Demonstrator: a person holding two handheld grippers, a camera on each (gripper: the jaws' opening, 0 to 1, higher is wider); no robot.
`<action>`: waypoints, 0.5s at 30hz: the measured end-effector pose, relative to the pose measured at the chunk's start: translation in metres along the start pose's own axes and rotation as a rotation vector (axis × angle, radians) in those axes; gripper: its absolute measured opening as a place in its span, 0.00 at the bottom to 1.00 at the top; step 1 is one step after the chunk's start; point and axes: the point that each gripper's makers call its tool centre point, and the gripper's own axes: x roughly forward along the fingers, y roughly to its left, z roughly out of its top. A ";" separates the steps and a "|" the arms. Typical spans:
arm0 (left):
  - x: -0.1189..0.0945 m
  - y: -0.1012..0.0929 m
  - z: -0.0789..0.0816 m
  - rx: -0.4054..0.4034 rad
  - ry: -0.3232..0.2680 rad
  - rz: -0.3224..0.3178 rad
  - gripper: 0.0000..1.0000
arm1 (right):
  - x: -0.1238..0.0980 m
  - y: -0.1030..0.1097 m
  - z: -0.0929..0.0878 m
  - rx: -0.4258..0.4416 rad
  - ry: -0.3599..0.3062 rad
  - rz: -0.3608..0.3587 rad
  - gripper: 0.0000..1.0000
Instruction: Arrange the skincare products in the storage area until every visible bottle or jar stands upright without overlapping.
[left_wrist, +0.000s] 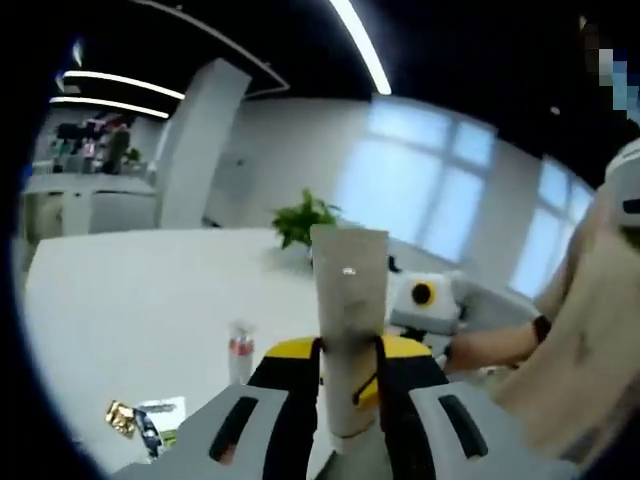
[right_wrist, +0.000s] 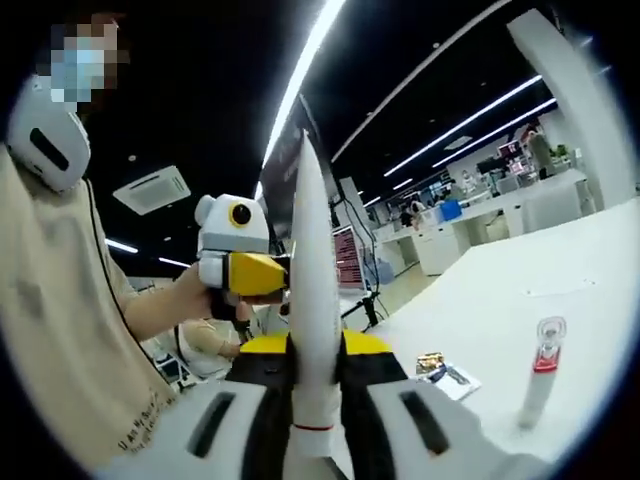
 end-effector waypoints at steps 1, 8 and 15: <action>0.000 -0.002 0.001 -0.006 -0.003 -0.015 0.18 | 0.000 0.002 0.002 -0.005 -0.002 0.014 0.15; -0.001 -0.019 0.004 0.013 0.005 -0.108 0.18 | 0.002 0.019 0.005 -0.054 0.034 0.136 0.15; -0.001 -0.030 0.007 0.053 0.027 -0.161 0.18 | 0.003 0.027 -0.002 -0.123 0.084 0.218 0.16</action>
